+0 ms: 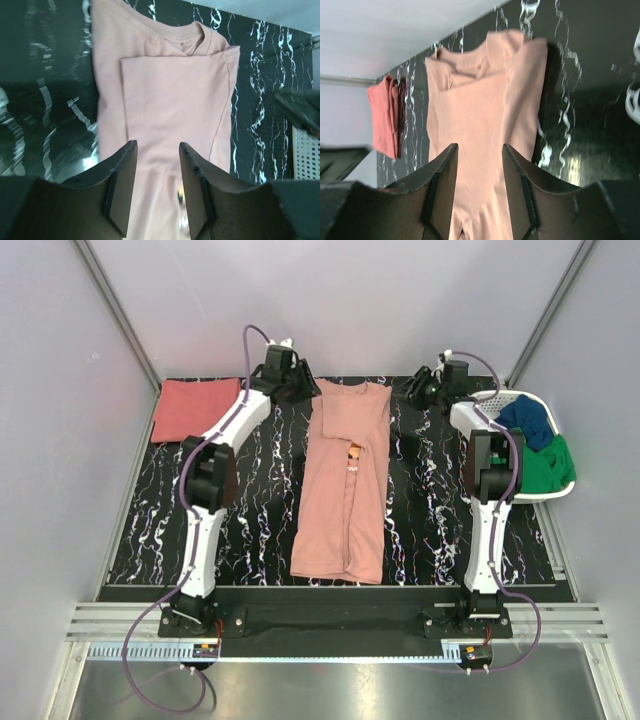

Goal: Fold and stack the t-shirts
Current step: Fold the tshirt

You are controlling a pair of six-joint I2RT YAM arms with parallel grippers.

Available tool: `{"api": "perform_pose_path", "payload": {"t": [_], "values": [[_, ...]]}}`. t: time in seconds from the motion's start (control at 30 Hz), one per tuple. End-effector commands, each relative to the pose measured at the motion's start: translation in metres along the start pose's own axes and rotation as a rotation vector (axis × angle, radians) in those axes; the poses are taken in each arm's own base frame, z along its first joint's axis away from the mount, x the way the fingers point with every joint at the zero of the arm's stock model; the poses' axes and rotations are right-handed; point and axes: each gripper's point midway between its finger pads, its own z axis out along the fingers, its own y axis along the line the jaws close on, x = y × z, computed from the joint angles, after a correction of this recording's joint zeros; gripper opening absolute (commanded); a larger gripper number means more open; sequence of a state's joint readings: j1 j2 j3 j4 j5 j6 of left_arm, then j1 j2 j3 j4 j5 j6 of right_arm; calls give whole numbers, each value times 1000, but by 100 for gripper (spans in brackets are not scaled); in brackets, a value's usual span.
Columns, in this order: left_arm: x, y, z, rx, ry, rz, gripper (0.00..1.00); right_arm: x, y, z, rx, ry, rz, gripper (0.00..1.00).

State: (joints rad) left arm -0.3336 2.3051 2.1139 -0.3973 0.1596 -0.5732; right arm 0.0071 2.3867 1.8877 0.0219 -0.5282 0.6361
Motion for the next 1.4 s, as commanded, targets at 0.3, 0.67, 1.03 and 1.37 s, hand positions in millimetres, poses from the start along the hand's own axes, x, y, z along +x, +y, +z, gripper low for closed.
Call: {"api": "perform_pose_path", "payload": {"t": [0.3, 0.67, 1.03, 1.37], "values": [[-4, -9, 68, 117, -103, -92, 41, 2, 59, -46, -167, -4, -27, 47], [31, 16, 96, 18, -66, -167, 39, -2, 72, -52, -207, 2, -38, 47], [47, 39, 101, -76, -50, -182, 37, -8, 87, -58, -240, -4, -49, 47], [56, 33, 106, -27, -34, -181, 37, -4, 83, -56, -238, 5, -38, 47]]}}
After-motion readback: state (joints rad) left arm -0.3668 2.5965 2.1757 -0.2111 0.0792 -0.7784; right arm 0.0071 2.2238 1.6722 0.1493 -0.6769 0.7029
